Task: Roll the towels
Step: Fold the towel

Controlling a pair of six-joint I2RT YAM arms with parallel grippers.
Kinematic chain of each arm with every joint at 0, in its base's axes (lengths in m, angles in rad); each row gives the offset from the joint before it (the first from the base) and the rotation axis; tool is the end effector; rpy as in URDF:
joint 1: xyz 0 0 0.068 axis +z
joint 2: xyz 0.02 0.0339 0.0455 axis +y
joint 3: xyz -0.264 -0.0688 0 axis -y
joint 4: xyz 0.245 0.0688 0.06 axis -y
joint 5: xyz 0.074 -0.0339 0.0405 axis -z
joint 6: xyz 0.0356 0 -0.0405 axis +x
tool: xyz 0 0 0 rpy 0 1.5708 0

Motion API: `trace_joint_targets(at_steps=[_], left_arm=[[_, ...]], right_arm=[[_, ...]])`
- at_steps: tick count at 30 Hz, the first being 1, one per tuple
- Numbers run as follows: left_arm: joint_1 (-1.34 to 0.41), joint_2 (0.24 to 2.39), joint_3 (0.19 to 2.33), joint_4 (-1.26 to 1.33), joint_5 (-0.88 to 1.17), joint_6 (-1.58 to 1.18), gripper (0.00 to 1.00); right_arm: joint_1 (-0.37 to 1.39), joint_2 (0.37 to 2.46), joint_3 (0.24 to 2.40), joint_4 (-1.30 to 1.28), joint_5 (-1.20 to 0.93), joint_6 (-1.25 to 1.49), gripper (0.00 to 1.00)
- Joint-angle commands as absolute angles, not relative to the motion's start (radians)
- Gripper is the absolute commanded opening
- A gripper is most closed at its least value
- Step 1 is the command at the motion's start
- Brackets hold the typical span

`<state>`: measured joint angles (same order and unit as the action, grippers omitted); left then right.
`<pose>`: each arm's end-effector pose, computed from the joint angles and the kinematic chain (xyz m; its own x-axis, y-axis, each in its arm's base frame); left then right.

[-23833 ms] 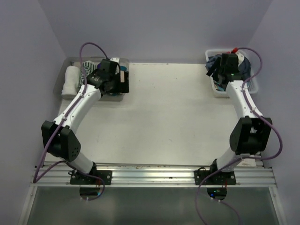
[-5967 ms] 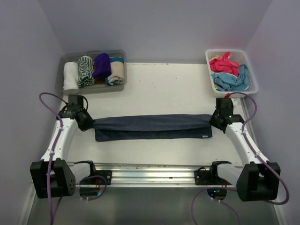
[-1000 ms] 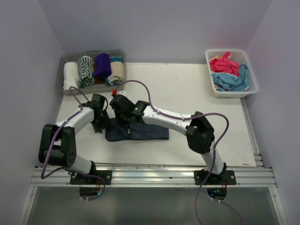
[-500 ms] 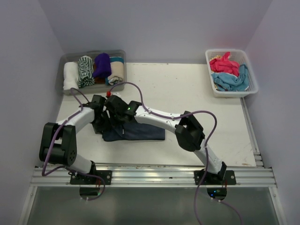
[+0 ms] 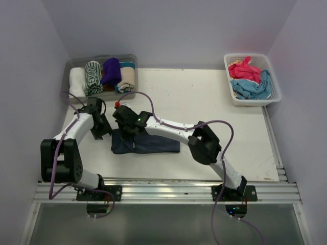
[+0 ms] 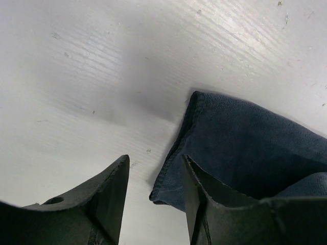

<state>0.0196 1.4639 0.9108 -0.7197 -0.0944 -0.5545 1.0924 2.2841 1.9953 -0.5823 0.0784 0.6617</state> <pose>0.2638 0.0085 0.1937 -0.7877 -0.5397 -0.2971 -0.5433 0.8359 -0.0780 0.2396 0.4561 0.2171 -0.8074 -0.2263 -0.5449 -0.4635 0.8147 0.3484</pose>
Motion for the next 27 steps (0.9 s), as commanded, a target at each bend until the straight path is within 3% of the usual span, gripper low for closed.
trace_joint_targets(at_steps=[1,6,7,8,9,12,14,19,22,23,27], left_arm=[[0.029,1.470,0.900,-0.710,-0.081,-0.528,0.49],[0.032,1.486,0.887,-0.696,-0.069,-0.531,0.49],[0.032,1.482,0.887,-0.696,-0.069,-0.537,0.49],[0.034,1.470,0.888,-0.698,-0.071,-0.538,0.49],[0.035,1.463,0.897,-0.704,-0.075,-0.540,0.49],[0.052,1.439,0.926,-0.729,-0.092,-0.546,0.49],[0.077,1.419,0.955,-0.747,-0.095,-0.549,0.50],[0.104,1.378,1.009,-0.778,-0.129,-0.558,0.50],[0.089,1.333,1.002,-0.752,-0.075,-0.531,0.49],[0.075,1.325,0.991,-0.729,-0.060,-0.529,0.46],[-0.130,1.338,0.986,-0.675,-0.011,-0.545,0.39]], right_arm=[[1.104,2.278,2.052,-0.560,0.046,0.658,0.00],[1.112,2.335,2.123,-0.575,0.019,0.646,0.00],[1.112,2.350,2.146,-0.571,0.005,0.641,0.04],[1.112,2.377,2.160,-0.569,0.003,0.629,0.28],[1.112,2.390,2.174,-0.569,-0.039,0.623,0.39],[1.112,2.332,2.139,-0.533,-0.063,0.597,0.51],[1.112,2.249,2.005,-0.450,-0.026,0.580,0.55],[1.056,1.970,1.690,-0.371,0.126,0.555,0.50],[0.965,1.841,1.495,-0.342,0.152,0.592,0.36],[0.941,1.816,1.450,-0.338,0.147,0.612,0.24],[0.876,1.782,1.339,-0.353,0.153,0.627,0.10]])
